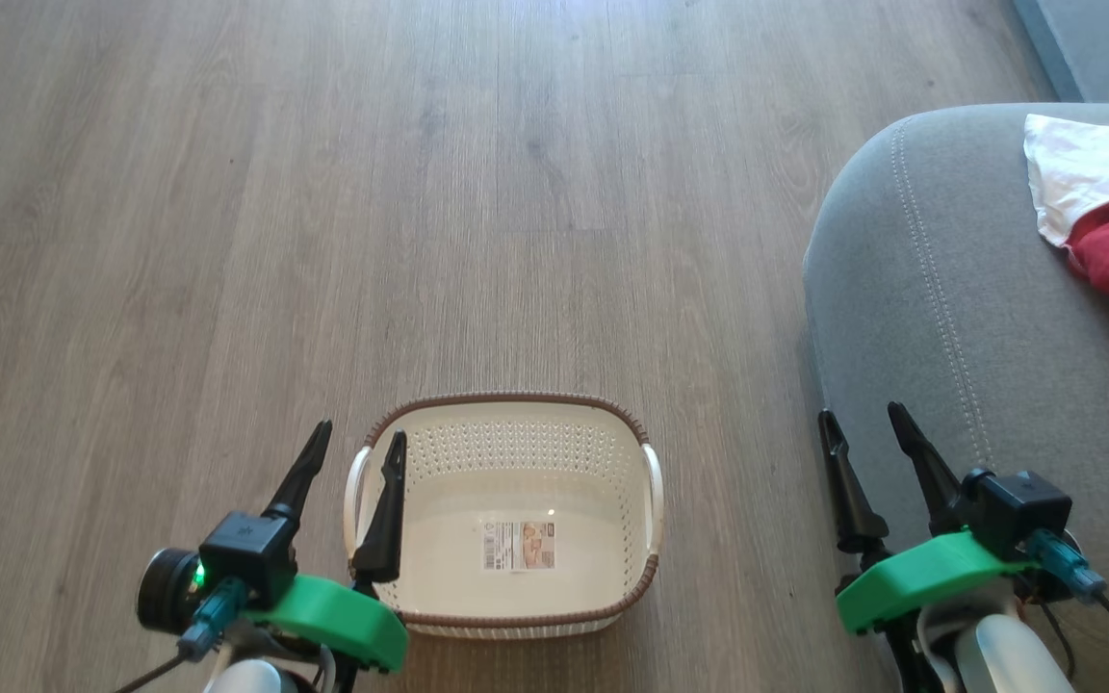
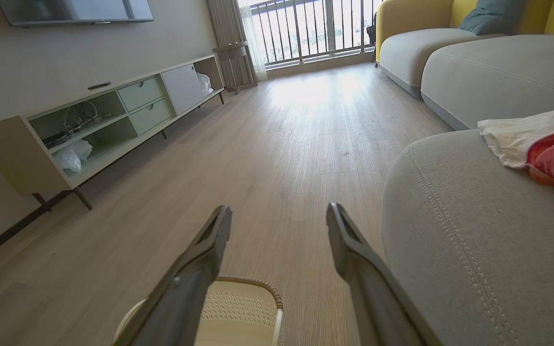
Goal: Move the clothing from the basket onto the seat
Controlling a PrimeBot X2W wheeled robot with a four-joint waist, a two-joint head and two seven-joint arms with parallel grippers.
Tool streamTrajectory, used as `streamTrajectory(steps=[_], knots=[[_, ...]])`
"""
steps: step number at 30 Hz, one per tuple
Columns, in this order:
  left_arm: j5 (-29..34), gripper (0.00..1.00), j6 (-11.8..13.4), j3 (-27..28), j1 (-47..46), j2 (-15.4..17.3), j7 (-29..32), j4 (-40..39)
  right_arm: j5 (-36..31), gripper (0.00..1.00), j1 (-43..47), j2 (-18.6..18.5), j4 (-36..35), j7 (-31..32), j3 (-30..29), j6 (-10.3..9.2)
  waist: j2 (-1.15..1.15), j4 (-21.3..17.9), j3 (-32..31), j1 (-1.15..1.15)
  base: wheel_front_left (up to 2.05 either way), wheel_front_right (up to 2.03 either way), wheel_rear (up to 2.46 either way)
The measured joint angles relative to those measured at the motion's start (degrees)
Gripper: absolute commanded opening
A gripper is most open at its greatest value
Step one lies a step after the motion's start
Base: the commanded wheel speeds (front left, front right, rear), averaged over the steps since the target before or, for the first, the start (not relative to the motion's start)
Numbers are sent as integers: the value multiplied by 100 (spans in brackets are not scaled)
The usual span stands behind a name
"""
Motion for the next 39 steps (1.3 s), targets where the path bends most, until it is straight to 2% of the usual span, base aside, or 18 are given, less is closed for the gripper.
streamTrajectory(steps=[20,21,28,39], knots=[[-89,100,-63,-10,1,0,0,2,-99,100,-10,3,105,0,5,0,0,-37,39,0,0,0,0],[-98,0,-58,-14,1,1,1,69,-97,0,-5,2,169,1,9,1,0,-37,40,0,0,0,0],[-144,0,-58,-25,270,2,20,582,-41,0,288,2,644,36,13,1,0,-39,38,0,0,0,0],[-917,0,-98,3,303,26,160,584,673,0,324,1,626,185,-13,1,0,-48,21,0,0,0,0]])
